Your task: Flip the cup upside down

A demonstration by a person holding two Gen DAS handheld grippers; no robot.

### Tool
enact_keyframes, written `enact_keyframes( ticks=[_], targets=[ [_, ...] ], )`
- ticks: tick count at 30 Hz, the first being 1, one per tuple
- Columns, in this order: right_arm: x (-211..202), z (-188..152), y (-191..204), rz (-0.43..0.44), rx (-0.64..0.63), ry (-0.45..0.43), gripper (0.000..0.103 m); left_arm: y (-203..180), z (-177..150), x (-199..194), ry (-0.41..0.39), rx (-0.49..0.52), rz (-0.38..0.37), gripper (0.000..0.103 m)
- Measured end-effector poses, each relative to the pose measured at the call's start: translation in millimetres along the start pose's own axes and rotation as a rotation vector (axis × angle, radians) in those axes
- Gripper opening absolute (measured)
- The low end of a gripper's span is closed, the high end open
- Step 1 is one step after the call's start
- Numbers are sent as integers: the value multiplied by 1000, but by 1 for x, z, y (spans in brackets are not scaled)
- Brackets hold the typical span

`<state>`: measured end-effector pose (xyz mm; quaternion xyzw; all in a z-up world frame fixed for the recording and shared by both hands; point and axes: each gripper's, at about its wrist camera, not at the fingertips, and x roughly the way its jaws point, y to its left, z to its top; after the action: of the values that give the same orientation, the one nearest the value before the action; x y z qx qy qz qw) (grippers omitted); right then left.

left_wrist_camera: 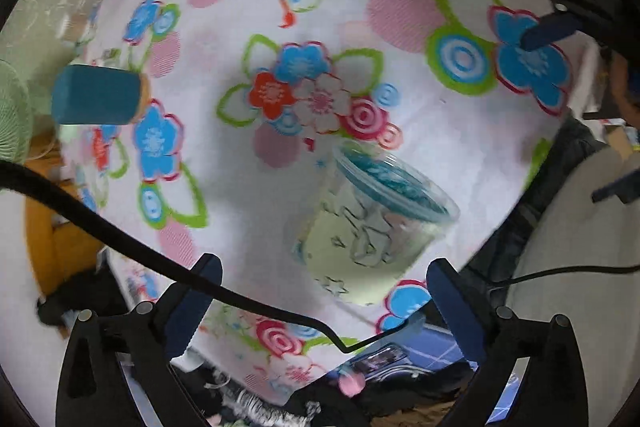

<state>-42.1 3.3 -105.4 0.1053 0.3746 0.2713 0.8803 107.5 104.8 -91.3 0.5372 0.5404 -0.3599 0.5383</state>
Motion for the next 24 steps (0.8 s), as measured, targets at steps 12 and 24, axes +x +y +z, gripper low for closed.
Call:
enact_keyframes(
  ticks=[12,24],
  targets=[
    [13,3,23,-53,-5,52,98,19,-11,19,-132,-33,-232,103],
    [18,2,16,-63,32,61,98,5,-8,45,-93,39,-253,83]
  ],
)
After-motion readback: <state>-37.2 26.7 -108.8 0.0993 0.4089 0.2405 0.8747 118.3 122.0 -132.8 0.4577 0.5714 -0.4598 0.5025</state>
